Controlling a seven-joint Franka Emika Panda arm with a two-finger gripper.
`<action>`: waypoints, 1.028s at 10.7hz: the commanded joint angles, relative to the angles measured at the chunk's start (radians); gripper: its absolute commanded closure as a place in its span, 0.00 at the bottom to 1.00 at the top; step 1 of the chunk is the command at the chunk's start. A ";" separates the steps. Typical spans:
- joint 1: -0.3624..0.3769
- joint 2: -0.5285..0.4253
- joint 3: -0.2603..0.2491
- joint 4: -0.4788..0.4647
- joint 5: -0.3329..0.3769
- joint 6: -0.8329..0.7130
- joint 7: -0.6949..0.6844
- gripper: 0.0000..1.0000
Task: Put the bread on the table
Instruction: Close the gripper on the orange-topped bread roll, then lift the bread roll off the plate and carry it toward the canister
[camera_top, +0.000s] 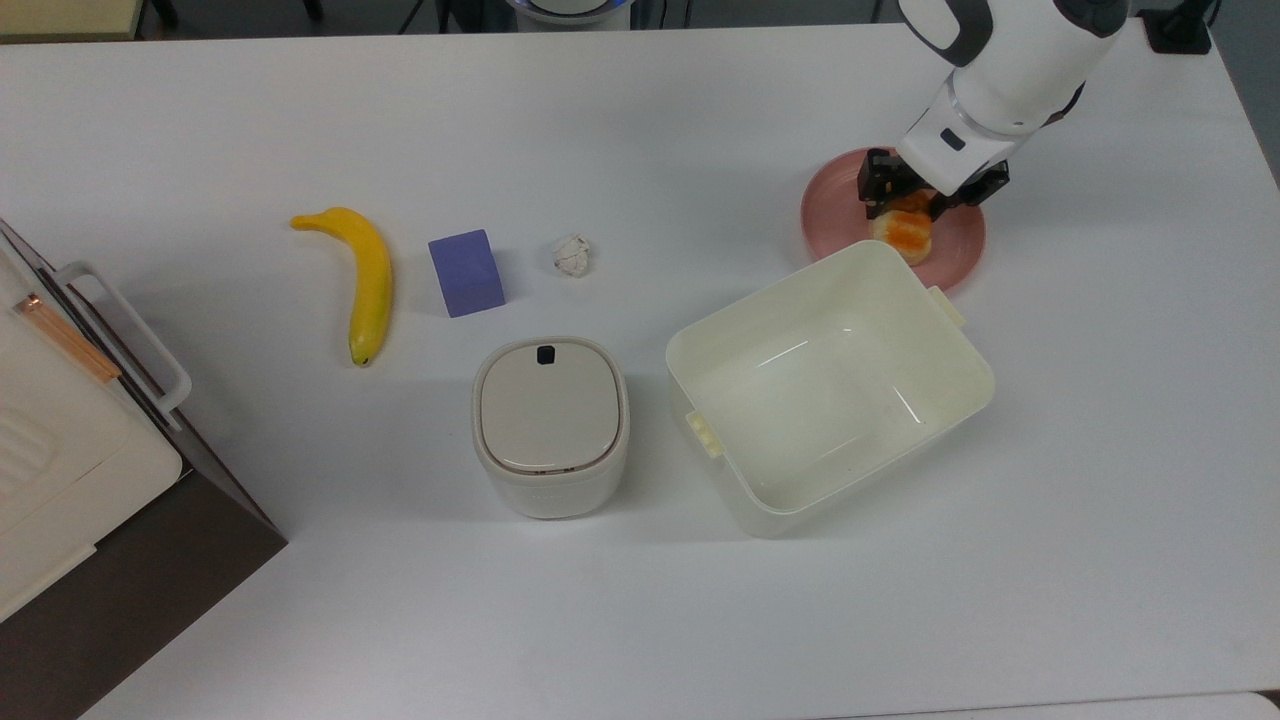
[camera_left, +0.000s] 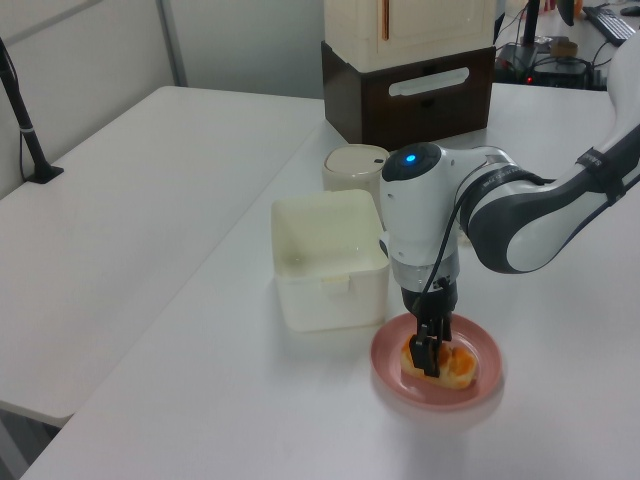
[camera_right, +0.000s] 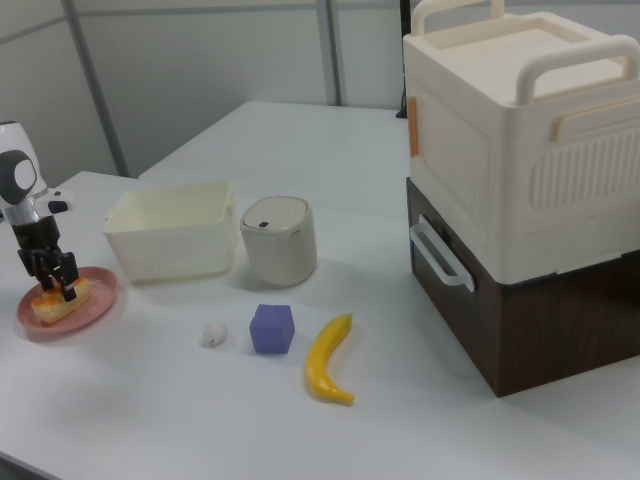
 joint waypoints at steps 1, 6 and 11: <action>0.008 -0.021 -0.023 -0.005 -0.012 0.015 0.009 0.91; -0.158 -0.164 -0.027 -0.027 -0.008 -0.194 -0.335 0.87; -0.400 -0.156 -0.029 -0.059 -0.046 -0.197 -0.502 0.00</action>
